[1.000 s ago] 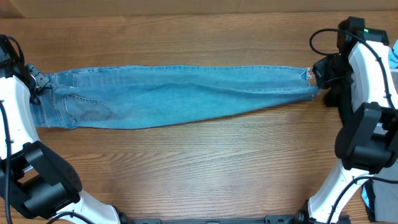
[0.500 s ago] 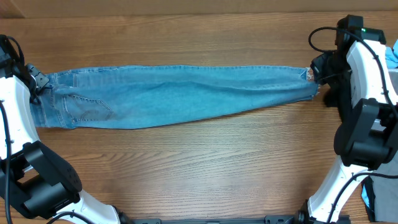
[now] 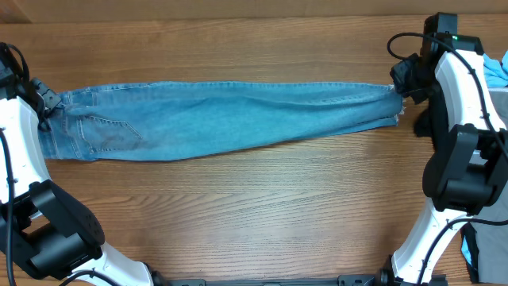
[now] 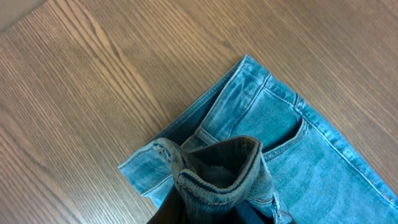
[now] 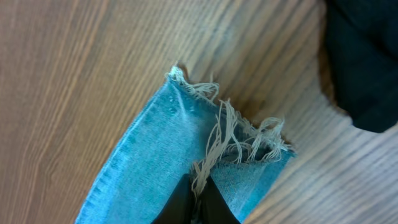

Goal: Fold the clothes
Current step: 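Lower the folded edge onto the top half and open both grippers, then raise both grippers away from the folded jeans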

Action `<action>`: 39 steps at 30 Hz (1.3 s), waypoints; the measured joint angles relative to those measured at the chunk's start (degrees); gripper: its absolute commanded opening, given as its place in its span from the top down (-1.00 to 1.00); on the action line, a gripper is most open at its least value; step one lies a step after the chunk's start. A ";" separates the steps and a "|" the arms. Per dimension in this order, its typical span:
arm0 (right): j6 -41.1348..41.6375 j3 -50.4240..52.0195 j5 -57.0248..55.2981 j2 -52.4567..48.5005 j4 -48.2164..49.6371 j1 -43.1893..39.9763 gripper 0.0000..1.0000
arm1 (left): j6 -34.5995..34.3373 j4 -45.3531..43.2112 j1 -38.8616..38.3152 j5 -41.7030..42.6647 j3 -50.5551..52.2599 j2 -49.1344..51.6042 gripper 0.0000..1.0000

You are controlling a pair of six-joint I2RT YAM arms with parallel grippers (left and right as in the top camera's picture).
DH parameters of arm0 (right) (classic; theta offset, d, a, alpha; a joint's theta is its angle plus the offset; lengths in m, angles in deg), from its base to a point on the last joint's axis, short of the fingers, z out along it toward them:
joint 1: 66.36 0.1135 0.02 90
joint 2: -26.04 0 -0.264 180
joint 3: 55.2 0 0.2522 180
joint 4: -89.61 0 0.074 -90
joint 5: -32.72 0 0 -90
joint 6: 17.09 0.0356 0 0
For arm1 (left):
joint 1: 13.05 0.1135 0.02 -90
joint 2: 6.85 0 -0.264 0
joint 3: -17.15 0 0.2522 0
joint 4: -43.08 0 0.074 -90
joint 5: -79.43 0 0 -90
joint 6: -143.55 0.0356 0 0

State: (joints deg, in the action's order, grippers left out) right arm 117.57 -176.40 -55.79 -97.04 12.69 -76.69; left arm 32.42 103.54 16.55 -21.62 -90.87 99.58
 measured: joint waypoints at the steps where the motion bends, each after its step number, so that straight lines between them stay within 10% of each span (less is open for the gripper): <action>1: 0.07 0.00 -0.02 0.00 0.52 0.15 0.92 | 0.00 -0.26 0.00 0.00 0.00 0.00 0.85; 3: 0.13 0.00 -0.02 0.00 1.29 0.37 0.91 | 0.00 -0.81 0.00 -0.04 0.00 0.00 0.84; 4: 0.28 0.00 -0.02 0.00 1.60 0.46 0.39 | 0.00 -1.01 0.00 -0.09 0.00 0.00 0.59; 6: 0.52 0.00 -0.07 0.00 1.79 0.46 -0.54 | -0.22 -1.49 0.00 -0.17 0.00 0.00 -0.79; 7: 0.57 0.00 -0.31 0.00 2.12 0.48 -0.77 | -0.13 -1.86 0.00 -0.37 0.00 0.00 -1.00; 8: 0.61 -0.02 -0.52 0.00 2.73 0.44 -1.00 | -0.17 -2.78 0.00 -0.59 0.00 0.00 -1.00; 17: -12.48 -1.16 9.25 -0.20 16.02 0.24 -1.00 | 2.84 -6.62 0.04 2.78 -4.81 0.00 -1.00; 27: -24.68 -10.91 13.05 -0.24 3.28 0.24 -1.00 | 4.46 7.85 0.00 12.94 -11.02 -0.31 -0.54; 39: -28.09 -11.93 10.08 -0.26 -13.81 -0.39 -1.00 | 31.67 11.82 -16.35 26.40 -11.02 -0.31 -0.68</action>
State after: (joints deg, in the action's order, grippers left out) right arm 89.49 -188.34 -45.71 -97.31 -1.12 -77.08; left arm 64.09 115.36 0.20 4.79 -101.89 99.27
